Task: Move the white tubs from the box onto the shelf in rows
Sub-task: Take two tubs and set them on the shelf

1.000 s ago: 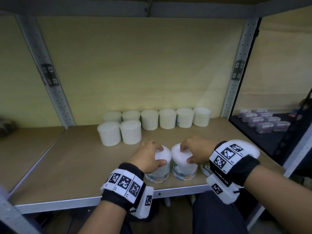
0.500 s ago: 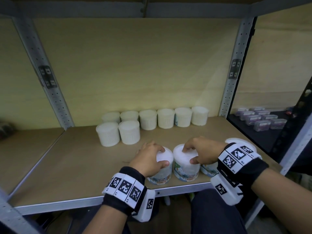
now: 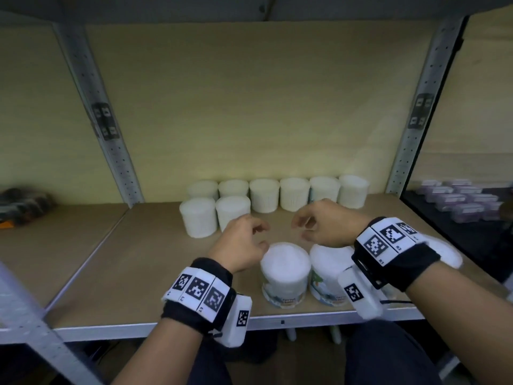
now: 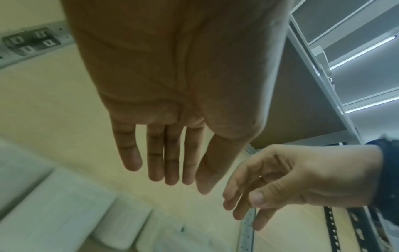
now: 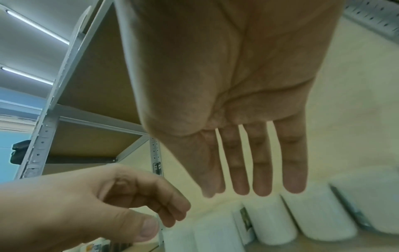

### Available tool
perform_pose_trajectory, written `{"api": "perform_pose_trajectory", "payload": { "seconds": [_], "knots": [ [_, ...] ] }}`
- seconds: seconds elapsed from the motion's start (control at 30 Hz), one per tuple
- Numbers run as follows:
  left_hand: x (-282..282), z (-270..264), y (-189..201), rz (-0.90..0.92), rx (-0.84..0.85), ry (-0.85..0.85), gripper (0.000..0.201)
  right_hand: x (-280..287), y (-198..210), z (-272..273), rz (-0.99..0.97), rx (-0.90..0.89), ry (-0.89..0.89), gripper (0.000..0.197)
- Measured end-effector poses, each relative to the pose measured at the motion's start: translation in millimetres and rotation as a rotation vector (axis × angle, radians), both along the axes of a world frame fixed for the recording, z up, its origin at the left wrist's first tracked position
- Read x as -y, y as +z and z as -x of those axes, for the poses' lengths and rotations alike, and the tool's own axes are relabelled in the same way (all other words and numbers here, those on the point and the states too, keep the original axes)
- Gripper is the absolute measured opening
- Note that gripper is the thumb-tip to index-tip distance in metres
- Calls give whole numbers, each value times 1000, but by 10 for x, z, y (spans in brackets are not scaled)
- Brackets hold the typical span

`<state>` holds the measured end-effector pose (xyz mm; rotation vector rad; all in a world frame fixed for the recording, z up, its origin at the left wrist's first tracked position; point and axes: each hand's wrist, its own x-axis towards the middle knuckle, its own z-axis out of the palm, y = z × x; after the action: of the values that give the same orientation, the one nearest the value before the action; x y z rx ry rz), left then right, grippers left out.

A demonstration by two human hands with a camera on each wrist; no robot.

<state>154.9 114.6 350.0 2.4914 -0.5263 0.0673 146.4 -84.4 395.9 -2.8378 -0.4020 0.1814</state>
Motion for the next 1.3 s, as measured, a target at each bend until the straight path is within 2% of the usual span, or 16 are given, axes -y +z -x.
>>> {"api": "perform_pose_trajectory", "payload": {
  "seconds": [0.13,0.27,0.6,0.73,1.0,1.3],
  "knots": [
    [-293,-283,86,-26,-8,101,37,-314,98,-314,-74,65,5,28],
    [-611,-666,147,-34,-37,199,39,-611,143,-689,-62,85,17,29],
    [-1046,-1501,44,-156,-117,261,47,-1180,-63,-1606,144,-5,50,45],
    [-1054,-1635,-112,-243,-183,249,54,-1320,-195,-1783,300,-110,47,56],
    [-1102,-1728,-201,-228,-179,234,54,-1436,-317,-1899,414,-107,6,63],
    [-1130,-1687,-193,-202,-179,223,53,-1419,-303,-1849,305,-15,16,58]
  ]
}}
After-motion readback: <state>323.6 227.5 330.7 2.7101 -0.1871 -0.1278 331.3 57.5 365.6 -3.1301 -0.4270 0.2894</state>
